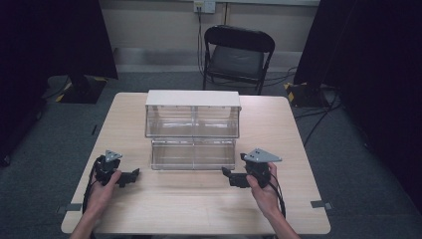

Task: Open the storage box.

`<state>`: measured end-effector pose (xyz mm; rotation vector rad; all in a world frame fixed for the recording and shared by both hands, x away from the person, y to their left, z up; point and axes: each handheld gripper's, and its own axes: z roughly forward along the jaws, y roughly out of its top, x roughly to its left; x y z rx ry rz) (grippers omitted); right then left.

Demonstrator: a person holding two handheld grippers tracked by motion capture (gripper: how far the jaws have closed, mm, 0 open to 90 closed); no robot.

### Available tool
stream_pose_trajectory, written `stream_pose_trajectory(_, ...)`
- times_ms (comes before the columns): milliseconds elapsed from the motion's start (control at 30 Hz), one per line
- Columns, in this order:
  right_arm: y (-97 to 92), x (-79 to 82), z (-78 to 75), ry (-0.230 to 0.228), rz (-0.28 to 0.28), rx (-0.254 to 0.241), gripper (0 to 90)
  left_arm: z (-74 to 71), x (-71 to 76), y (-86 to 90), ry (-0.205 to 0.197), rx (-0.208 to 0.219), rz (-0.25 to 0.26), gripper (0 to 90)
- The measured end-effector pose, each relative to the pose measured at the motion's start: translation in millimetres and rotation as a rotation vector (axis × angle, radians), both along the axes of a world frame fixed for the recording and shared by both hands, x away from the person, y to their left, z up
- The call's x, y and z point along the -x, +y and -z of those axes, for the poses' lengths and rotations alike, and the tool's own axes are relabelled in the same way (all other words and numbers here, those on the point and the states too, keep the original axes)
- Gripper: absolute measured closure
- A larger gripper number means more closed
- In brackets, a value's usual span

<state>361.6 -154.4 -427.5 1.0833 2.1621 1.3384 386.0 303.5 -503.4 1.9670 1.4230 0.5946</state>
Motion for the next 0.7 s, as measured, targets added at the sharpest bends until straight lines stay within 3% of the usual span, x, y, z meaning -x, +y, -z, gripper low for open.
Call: stream_pose_trajectory(700, 3.6, -5.2, -12.8, -0.007, -0.014, -0.016, 14.0, 0.0, 0.0, 0.0, 0.0, 0.0, 0.0, 0.2)
